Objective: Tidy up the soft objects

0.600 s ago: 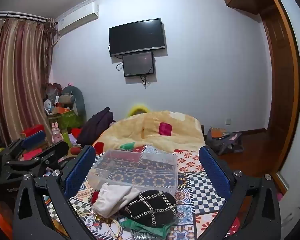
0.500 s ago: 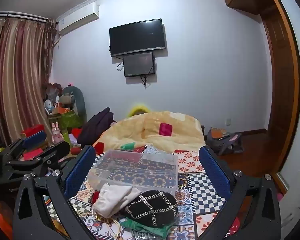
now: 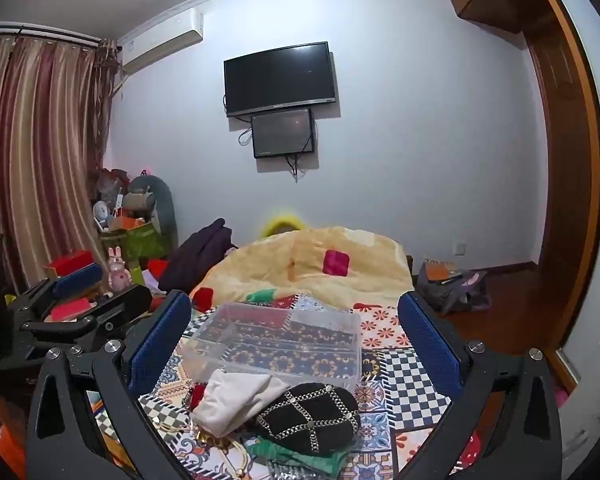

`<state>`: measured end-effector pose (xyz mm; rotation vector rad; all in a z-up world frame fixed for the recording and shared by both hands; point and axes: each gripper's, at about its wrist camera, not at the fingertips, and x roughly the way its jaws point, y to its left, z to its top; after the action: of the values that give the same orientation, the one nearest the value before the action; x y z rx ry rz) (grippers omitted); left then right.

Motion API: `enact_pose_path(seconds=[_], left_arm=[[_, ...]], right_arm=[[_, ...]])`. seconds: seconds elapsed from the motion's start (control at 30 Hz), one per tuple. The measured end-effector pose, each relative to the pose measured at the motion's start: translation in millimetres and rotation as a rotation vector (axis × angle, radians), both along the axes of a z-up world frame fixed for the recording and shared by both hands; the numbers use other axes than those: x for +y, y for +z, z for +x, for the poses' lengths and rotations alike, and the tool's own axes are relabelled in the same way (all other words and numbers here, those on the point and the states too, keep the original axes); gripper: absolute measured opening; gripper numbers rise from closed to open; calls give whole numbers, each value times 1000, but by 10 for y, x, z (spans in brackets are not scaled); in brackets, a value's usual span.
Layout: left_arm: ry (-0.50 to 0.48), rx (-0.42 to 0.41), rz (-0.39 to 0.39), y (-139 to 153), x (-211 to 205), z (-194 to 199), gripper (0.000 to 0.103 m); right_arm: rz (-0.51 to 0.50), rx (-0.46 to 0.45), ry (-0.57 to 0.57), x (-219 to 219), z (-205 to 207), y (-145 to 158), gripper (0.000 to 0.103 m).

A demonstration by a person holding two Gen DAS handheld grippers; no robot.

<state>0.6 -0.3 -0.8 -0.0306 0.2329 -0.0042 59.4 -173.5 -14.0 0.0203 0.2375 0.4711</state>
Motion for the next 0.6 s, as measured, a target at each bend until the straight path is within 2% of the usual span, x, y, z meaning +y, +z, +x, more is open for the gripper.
enact_pose_path(seconds=[0.6], left_arm=[[-3, 1, -2, 4, -25, 9, 103]], right_arm=[[8, -5, 3, -20, -17, 5, 103]])
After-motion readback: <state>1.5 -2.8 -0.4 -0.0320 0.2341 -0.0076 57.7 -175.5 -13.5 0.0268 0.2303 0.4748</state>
